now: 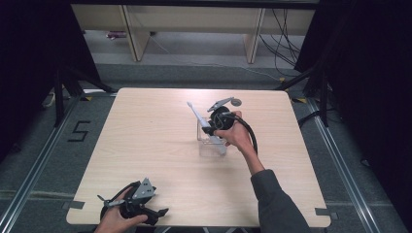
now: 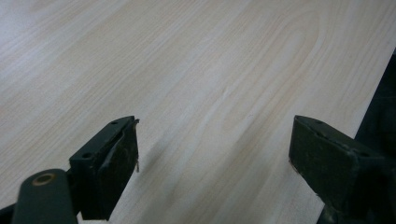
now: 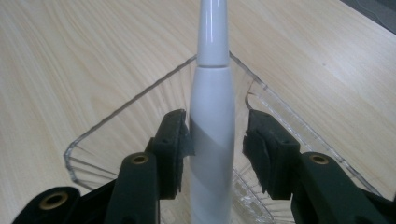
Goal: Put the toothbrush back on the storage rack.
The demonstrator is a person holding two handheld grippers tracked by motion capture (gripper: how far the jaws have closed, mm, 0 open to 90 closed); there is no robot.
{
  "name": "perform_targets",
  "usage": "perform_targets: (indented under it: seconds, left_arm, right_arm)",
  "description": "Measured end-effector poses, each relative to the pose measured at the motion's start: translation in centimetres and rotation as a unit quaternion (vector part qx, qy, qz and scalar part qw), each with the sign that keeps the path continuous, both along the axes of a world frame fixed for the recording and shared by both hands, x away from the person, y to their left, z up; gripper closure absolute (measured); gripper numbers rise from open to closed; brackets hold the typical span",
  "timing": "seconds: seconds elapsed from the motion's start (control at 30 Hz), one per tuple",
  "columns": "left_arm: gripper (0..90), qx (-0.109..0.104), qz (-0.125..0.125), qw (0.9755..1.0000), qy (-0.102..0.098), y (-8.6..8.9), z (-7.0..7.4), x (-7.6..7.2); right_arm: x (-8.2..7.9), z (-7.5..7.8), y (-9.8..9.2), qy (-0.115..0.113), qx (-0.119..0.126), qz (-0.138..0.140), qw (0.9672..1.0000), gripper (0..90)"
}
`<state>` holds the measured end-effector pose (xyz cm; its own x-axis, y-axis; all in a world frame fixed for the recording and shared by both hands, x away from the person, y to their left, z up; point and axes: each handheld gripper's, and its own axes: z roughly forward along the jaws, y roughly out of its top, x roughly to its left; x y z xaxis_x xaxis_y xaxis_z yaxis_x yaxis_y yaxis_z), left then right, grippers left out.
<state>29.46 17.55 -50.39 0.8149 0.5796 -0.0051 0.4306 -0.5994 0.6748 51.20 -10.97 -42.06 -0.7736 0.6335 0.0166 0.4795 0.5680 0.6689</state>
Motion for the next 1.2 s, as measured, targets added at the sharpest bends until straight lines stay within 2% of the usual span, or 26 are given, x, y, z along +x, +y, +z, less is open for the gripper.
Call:
perform_targets:
  seconds: [0.03, 0.1, 0.13, 0.17, 0.2, 0.33, 0.37, 0.4, 0.43, 0.5, 0.57, 0.6, 0.63, 0.73, 0.77, 0.83, 0.9, 0.93, 0.97, 1.0, 1.07, 1.13, 1.2]
  left_arm:
    - [15.1, 0.001, -0.001, 1.0000, 0.000, 0.0, 0.0, 0.0]
    - [15.1, 0.000, 0.000, 1.0000, 0.000, 0.0, 0.0, 0.0]
    - [15.1, 0.001, -0.001, 1.0000, 0.000, 0.0, 0.0, 0.0]
    - [15.2, 0.001, -0.001, 1.0000, 0.000, 0.0, 0.0, 0.0]
    - [15.1, 0.002, -0.002, 1.0000, 0.001, 0.0, 0.0, 0.0]
    - [15.1, 0.001, -0.001, 1.0000, 0.000, 0.0, 0.0, 0.0]
    - [15.2, 0.001, -0.001, 1.0000, 0.000, 0.0, 0.0, 0.0]
    - [15.1, 0.001, -0.001, 1.0000, 0.000, 0.0, 0.0, 0.0]
    - [15.1, 0.001, -0.001, 1.0000, 0.000, 0.0, 0.0, 0.0]
    - [15.1, 0.002, -0.001, 1.0000, 0.004, 0.0, 0.0, 0.1]
    - [15.1, 0.003, -0.002, 1.0000, 0.004, 0.0, 0.0, 0.1]
    - [15.1, 0.002, -0.002, 1.0000, 0.004, 0.0, 0.0, 0.1]
    - [15.1, 0.004, -0.004, 1.0000, 0.005, 0.0, 0.0, 0.1]
    - [15.1, 0.003, -0.005, 0.9999, 0.008, 0.0, 0.0, 0.1]
    - [15.2, 0.006, -0.008, 0.9999, 0.010, 0.1, 0.1, 0.1]
    - [15.1, 0.003, -0.003, 1.0000, 0.003, 0.0, 0.0, 0.0]
    - [15.2, 0.004, -0.004, 1.0000, 0.005, 0.0, 0.0, 0.1]
    - [15.1, 0.002, -0.002, 1.0000, 0.003, 0.0, 0.0, 0.1]
    - [15.1, 0.002, -0.001, 1.0000, 0.002, 0.0, 0.0, 0.0]
    - [15.1, 0.003, -0.001, 1.0000, 0.001, 0.0, 0.0, 0.0]
    - [15.1, 0.003, -0.001, 1.0000, 0.002, 0.0, 0.0, 0.0]
    - [15.2, 0.003, -0.002, 1.0000, 0.003, 0.0, 0.0, 0.0]
    - [15.2, 0.003, -0.001, 1.0000, 0.002, 0.0, 0.0, 0.0]
  right_arm:
    - [-0.2, 0.1, 0.0, 0.004, 0.004, -0.016, 0.9999, 55.2]
    - [-0.2, 0.4, -0.3, -0.003, 0.001, 0.000, 1.0000, 54.2]
    - [-0.4, 0.6, -0.3, -0.005, 0.005, -0.001, 1.0000, 53.8]
    - [-0.3, 0.7, -0.5, -0.019, 0.006, 0.010, 0.9998, 53.3]
    - [-0.3, 0.9, -0.7, -0.024, 0.009, 0.009, 0.9996, 52.8]
    - [-0.5, 1.1, -1.0, -0.029, 0.023, 0.003, 0.9993, 51.6]
    - [-0.6, 1.3, -1.3, -0.030, 0.015, 0.001, 0.9994, 51.4]
    - [-0.6, 1.3, -1.4, -0.027, 0.020, 0.003, 0.9994, 51.1]
    - [-0.6, 1.2, -1.4, -0.033, 0.026, 0.000, 0.9991, 50.5]
    - [-0.7, 1.5, -1.7, -0.031, 0.022, 0.001, 0.9993, 48.6]
    - [-1.1, 1.7, -1.8, -0.024, 0.030, -0.007, 0.9992, 47.7]
    - [-1.1, 1.6, -1.8, -0.036, 0.038, -0.013, 0.9985, 47.1]
    - [-1.2, 1.7, -2.0, -0.036, 0.035, -0.002, 0.9987, 47.0]
    - [-1.5, 2.1, -2.2, -0.034, 0.036, -0.005, 0.9988, 45.2]
    - [-1.8, 2.2, -2.2, -0.027, 0.039, -0.015, 0.9987, 44.3]
    - [-1.9, 2.1, -2.4, -0.044, 0.047, -0.015, 0.9979, 42.9]
    - [-2.2, 2.5, -2.8, -0.034, 0.042, -0.016, 0.9984, 41.6]
    - [-2.1, 2.4, -2.9, -0.049, 0.045, -0.008, 0.9977, 40.7]
    - [-2.4, 2.6, -3.0, -0.040, 0.047, -0.017, 0.9980, 39.5]
    - [-2.5, 2.5, -3.1, -0.043, 0.056, -0.021, 0.9973, 38.8]
    - [-2.6, 2.8, -3.4, -0.048, 0.053, -0.018, 0.9973, 37.6]
    - [-3.0, 2.9, -3.6, -0.037, 0.065, -0.027, 0.9968, 36.0]
    - [-3.0, 3.1, -3.9, -0.054, 0.062, -0.020, 0.9964, 34.4]
